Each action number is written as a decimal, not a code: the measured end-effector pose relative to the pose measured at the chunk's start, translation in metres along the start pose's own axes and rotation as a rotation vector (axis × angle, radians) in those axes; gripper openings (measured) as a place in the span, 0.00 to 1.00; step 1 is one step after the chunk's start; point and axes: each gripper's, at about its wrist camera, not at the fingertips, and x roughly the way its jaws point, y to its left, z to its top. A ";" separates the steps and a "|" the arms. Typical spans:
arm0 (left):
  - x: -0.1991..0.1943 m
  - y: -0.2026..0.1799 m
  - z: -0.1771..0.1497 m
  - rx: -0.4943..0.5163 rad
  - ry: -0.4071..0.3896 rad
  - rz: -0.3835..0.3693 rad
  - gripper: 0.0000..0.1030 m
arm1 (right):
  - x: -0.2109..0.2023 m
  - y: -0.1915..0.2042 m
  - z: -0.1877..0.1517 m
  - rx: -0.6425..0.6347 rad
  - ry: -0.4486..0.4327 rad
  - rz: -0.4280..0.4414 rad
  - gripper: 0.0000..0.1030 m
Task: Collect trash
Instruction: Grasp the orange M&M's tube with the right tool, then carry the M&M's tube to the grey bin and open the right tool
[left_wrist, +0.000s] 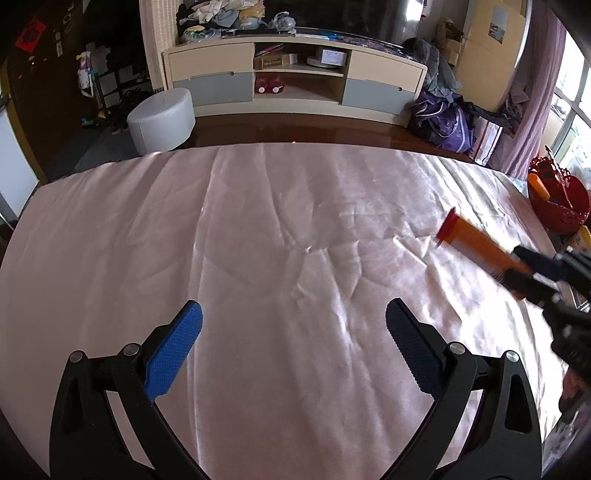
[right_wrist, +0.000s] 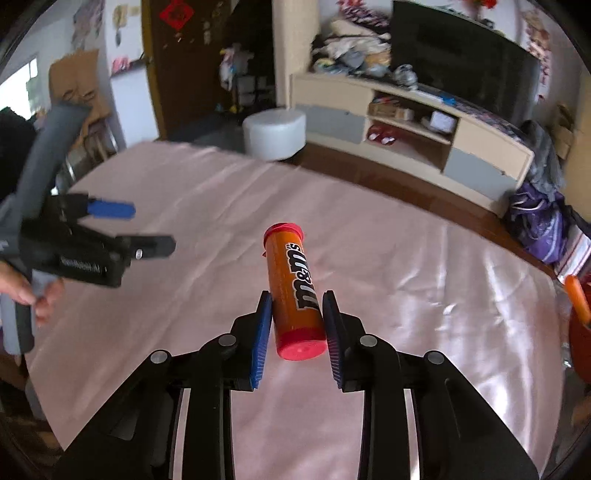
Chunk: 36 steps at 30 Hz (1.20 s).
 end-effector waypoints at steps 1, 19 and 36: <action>-0.001 -0.002 0.000 0.002 -0.002 -0.002 0.91 | -0.004 -0.002 0.000 0.005 -0.004 -0.002 0.28; -0.097 -0.048 -0.117 0.092 0.045 -0.126 0.51 | -0.091 0.043 -0.101 0.063 0.112 -0.038 0.28; -0.195 -0.046 -0.276 0.010 0.058 -0.194 0.47 | -0.181 0.127 -0.199 0.236 0.079 0.036 0.28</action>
